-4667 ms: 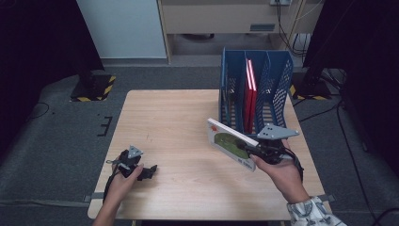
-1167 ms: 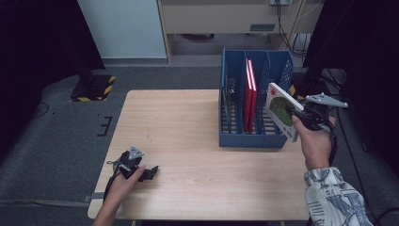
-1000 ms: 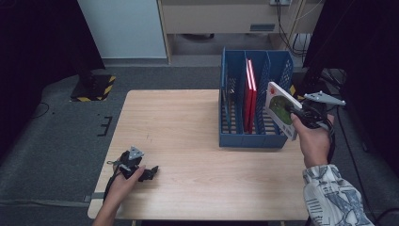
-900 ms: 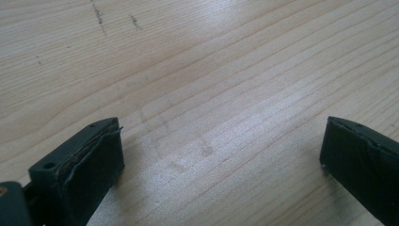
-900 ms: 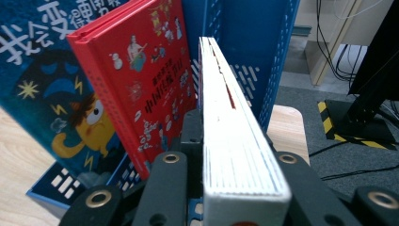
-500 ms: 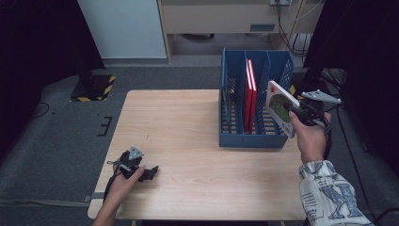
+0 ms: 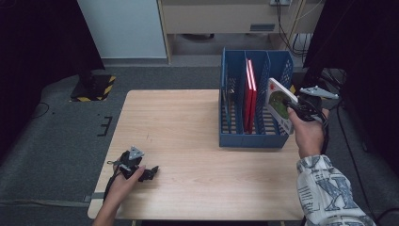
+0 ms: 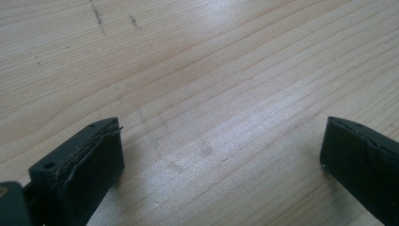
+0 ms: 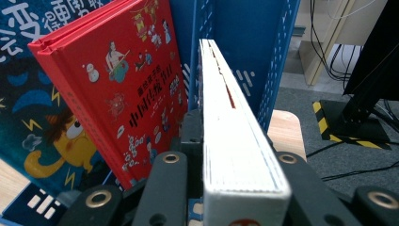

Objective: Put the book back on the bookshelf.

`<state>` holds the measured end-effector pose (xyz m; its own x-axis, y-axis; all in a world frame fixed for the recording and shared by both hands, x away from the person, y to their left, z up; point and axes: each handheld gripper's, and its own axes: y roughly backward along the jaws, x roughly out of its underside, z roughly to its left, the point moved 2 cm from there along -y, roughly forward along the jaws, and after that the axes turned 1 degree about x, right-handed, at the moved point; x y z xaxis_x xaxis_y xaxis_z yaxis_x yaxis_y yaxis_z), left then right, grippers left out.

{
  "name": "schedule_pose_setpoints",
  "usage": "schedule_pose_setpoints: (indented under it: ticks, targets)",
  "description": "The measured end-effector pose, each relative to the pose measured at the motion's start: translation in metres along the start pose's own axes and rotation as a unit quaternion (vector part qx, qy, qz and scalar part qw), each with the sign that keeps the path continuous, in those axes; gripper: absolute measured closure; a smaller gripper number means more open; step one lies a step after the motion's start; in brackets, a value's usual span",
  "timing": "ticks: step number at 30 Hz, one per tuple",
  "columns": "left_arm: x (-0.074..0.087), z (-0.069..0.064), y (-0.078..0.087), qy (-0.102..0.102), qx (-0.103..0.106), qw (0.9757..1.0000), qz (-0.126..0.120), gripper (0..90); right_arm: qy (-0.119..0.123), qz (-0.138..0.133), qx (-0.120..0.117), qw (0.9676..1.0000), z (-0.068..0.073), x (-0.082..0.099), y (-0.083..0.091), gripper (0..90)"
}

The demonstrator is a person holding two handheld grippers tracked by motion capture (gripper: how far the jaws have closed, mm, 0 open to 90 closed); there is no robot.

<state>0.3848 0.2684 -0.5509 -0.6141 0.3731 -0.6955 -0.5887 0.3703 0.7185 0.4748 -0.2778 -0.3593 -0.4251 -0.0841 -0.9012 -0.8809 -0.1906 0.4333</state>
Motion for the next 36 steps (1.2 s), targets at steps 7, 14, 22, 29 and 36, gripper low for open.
schedule_pose_setpoints:
  ticks: [7, 14, 22, 29, 36]
  targets:
    - [0.0, 0.0, 0.0, 0.0, 0.0, 1.0, 0.0, 0.0, -0.003, 0.003, 0.007, 1.0, -0.001, -0.002, -0.008, 75.4]
    - [0.0, 0.0, 0.0, 0.001, 0.0, 1.0, -0.001, 0.0, -0.004, 0.003, 0.012, 0.9999, 0.001, -0.003, -0.016, 75.4]
    - [0.0, 0.0, 0.0, 0.001, 0.001, 1.0, -0.001, 0.0, -0.009, 0.009, 0.019, 0.9997, -0.001, -0.002, -0.026, 75.4]
    - [0.0, 0.0, 0.0, -0.001, 0.001, 1.0, -0.001, 0.0, -0.014, 0.013, 0.029, 0.9994, -0.002, 0.002, -0.038, 75.4]
    - [0.0, -0.001, -0.001, 0.0, 0.001, 1.0, -0.001, 0.0, -0.021, 0.019, 0.033, 0.9991, -0.001, 0.008, -0.055, 75.4]
